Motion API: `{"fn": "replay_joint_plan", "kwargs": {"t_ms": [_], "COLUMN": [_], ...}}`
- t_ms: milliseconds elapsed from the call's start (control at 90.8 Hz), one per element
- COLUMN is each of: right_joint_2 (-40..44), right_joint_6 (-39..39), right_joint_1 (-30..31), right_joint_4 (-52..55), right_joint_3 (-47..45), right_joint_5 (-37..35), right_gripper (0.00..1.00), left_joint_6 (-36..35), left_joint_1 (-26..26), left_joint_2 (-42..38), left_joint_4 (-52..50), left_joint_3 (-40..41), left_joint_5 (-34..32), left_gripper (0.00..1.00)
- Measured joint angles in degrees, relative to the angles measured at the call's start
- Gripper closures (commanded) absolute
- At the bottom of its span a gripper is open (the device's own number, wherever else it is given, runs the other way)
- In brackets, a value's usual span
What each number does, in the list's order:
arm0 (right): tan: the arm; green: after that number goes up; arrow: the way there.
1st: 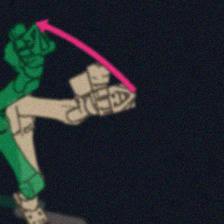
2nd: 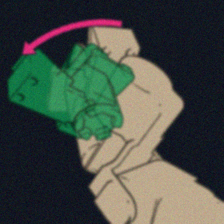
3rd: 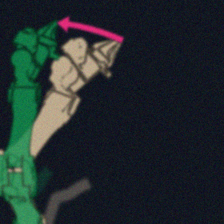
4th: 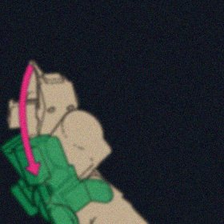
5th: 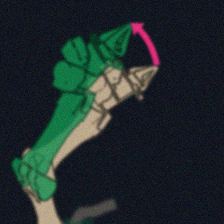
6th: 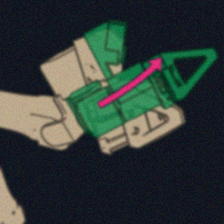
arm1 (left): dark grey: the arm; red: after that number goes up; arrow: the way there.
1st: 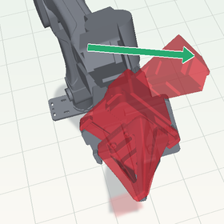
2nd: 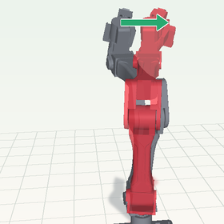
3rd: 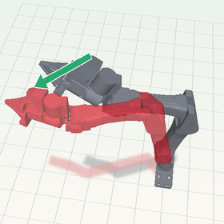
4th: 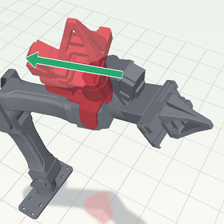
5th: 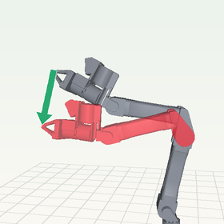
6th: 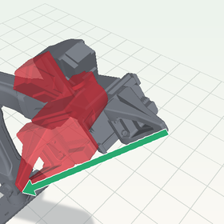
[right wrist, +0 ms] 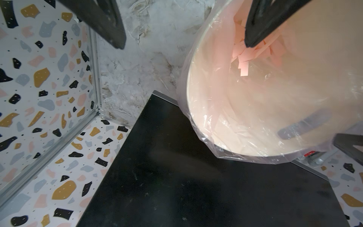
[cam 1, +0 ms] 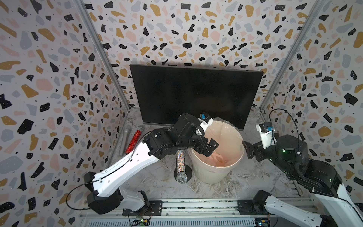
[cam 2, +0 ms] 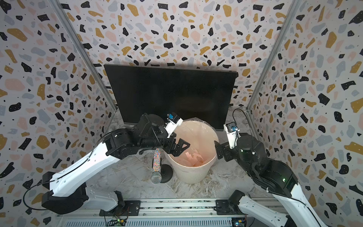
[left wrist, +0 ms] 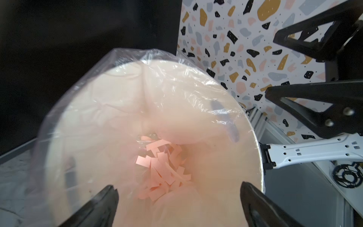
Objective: Remove the sticky note from the monitor
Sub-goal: Place the sticky note in the trash bin, then reset both arms
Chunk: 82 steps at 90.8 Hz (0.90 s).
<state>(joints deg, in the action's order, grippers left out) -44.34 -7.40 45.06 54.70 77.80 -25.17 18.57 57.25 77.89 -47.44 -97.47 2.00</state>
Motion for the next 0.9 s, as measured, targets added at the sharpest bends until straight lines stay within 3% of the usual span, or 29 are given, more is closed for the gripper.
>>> {"fn": "replay_joint_plan", "kwargs": {"t_ms": [143,363,473,573,760,903], "right_joint_2": [0.8,1.3,1.2,0.5,-1.5,-2.2], "right_joint_6": [2.4,6.4,6.9,5.8,0.2,-3.5], "right_joint_1": [0.0,-1.5,-6.2,-14.1,-29.4,-34.7], "right_joint_4": [-3.1,-9.7,-13.2,-15.4,-21.0,-28.4], "right_joint_3": [-2.2,-6.2,-8.1,-9.9,-19.0,-31.7], "right_joint_5": [-5.2,-15.4,-18.9,-19.6,-18.7,-20.6], "right_gripper": [0.00,0.00,0.00,0.00,0.00,0.00], "left_joint_6": [-0.7,-1.0,-1.4,-1.4,-1.8,-3.0], "left_joint_1": [-3.7,-17.0,-24.1,-31.3,-42.3,-46.5], "left_joint_2": [-4.5,-12.9,-16.7,-18.5,-23.7,-28.9], "left_joint_4": [0.8,2.8,3.0,3.5,11.4,19.3], "left_joint_3": [-1.6,1.4,5.2,9.4,28.4,45.8], "left_joint_5": [-4.3,-7.5,-9.2,-9.9,-16.4,-23.4], "left_gripper": [0.01,0.01,0.01,0.01,0.01,0.01]}}
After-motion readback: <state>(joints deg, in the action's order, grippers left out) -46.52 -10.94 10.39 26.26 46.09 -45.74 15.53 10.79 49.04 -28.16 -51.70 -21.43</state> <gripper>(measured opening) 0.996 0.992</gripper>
